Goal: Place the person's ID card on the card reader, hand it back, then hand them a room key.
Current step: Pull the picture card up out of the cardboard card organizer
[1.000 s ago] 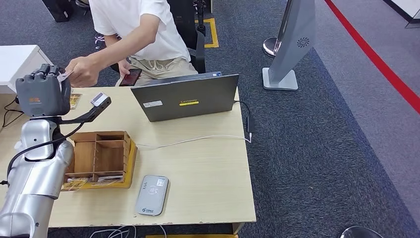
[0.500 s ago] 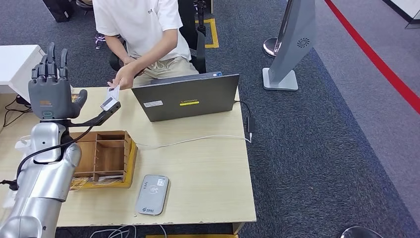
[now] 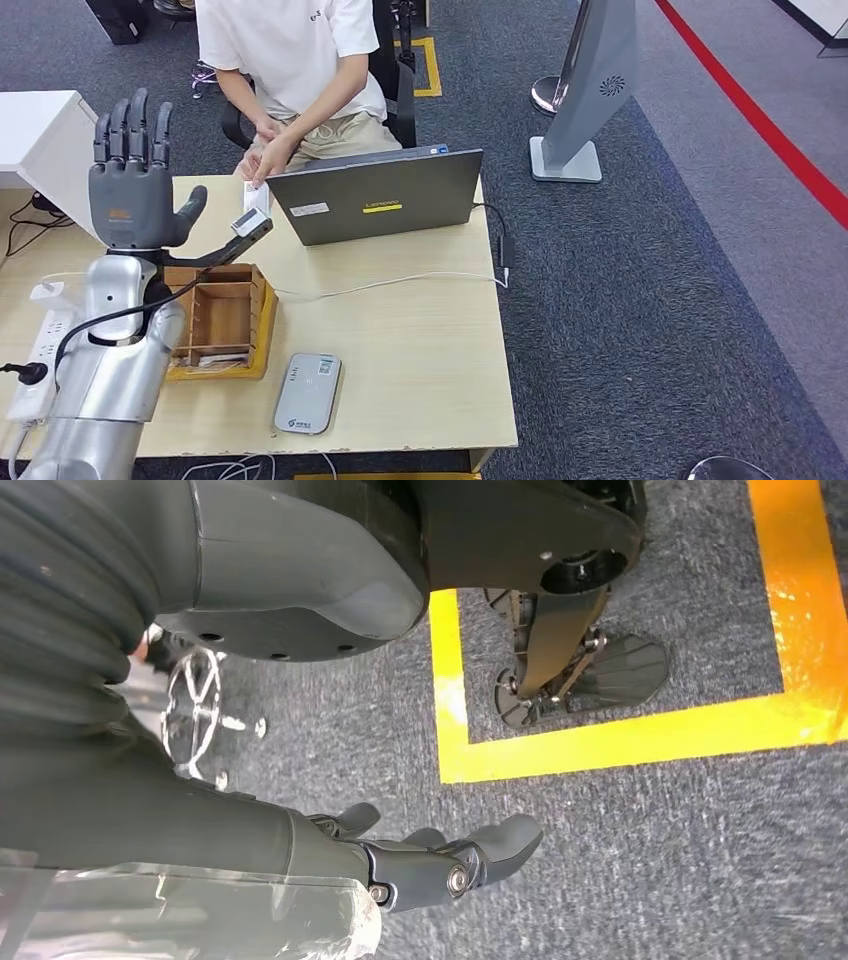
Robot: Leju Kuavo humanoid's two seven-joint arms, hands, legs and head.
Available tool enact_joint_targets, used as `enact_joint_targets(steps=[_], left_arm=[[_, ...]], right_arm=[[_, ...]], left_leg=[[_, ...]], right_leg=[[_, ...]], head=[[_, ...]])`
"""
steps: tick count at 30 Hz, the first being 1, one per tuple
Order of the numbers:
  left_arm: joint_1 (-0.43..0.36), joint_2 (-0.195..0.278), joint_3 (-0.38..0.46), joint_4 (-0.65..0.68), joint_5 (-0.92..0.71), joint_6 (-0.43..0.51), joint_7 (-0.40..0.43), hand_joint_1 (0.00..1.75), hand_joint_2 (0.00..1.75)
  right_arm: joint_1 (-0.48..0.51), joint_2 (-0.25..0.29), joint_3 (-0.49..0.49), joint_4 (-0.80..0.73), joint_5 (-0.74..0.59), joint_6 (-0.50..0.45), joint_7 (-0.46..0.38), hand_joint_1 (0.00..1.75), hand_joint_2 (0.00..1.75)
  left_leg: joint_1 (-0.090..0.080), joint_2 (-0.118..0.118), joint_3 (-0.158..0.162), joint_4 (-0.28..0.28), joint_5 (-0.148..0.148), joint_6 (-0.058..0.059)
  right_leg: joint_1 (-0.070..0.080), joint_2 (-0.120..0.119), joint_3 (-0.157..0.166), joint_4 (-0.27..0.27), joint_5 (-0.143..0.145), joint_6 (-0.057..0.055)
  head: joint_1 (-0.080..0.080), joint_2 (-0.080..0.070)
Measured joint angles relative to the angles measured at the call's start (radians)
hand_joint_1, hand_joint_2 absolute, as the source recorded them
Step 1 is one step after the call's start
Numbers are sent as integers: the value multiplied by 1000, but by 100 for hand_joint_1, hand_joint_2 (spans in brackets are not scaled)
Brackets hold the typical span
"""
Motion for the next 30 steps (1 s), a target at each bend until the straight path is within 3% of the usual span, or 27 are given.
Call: enact_joint_targets(steps=[5, 9, 11, 14, 15, 17, 19, 21, 24, 26, 30], left_arm=[[160, 33, -168, -254, -1, -9, 46, 0, 175], [333, 124, -246, -430, 0, 67, 102, 0, 175], [452, 139, -224, -503, 1, 119, 12, 0, 175], [631, 75, -138, -572, 0, 175, -261, 0, 175], [675, 51, -110, -586, 0, 179, -317, 0, 175], [737, 18, -65, -605, 1, 172, -348, 0, 175], [777, 10, -38, -620, 2, 139, -312, 0, 175], [796, 36, -38, -630, 2, 66, -197, 0, 175], [780, 145, -125, -636, 2, -97, 113, 0, 175], [772, 214, -215, -636, 5, -184, 251, 0, 175], [788, 285, -291, -636, 29, -249, 264, 0, 175]], right_arm=[[8, 0, -43, 0, -32, -14, -14, 0, 175], [14, 19, -82, -8, -75, -37, -57, 0, 175], [19, 39, -97, -19, -73, -57, -55, 0, 175], [22, 60, -120, -29, -69, -66, -49, 0, 175], [22, 64, -128, -32, -66, -65, -48, 0, 175], [22, 68, -144, -37, -61, -62, -48, 0, 175], [22, 70, -161, -41, -55, -60, -52, 0, 175], [22, 72, -177, -45, -49, -57, -57, 0, 175], [21, 75, -205, -51, -39, -49, -60, 0, 175], [21, 75, -226, -55, -29, -44, -61, 0, 175], [21, 75, -263, -60, -6, -40, -65, 0, 175]], left_leg=[[0, 1, -1, 0, -2, 2], [1, 5, 1, -2, -5, 0], [1, 7, 3, -2, -6, -1], [1, 4, 3, -3, -6, -1], [1, 4, 3, -3, -6, -1], [0, 4, 3, -3, -6, -1], [0, 3, 3, -3, -6, -1], [1, 3, 3, -3, -6, -1], [1, 0, 4, -3, -5, -1], [1, 0, 4, -3, -5, -2], [1, 0, 5, -3, -5, -2]], right_leg=[[0, 0, 0, -1, -1, 1], [0, 5, 0, 0, -2, 0], [0, 6, 0, 0, -4, -1], [0, 4, 1, 0, -6, 0], [0, 3, 1, 0, -6, 0], [0, 3, 1, 0, -6, 0], [0, 2, 2, 0, -6, 0], [0, 1, 2, 0, -6, 0], [0, -1, 2, 0, -6, -1], [0, -1, 3, 0, -6, -1], [0, 0, 3, 1, -6, -1]], head=[[1, 0], [1, 0], [-2, 0], [-4, 0], [-4, 0], [-3, 0], [-3, 0], [-3, 0], [-3, 0], [-4, 0], [-3, 0]])
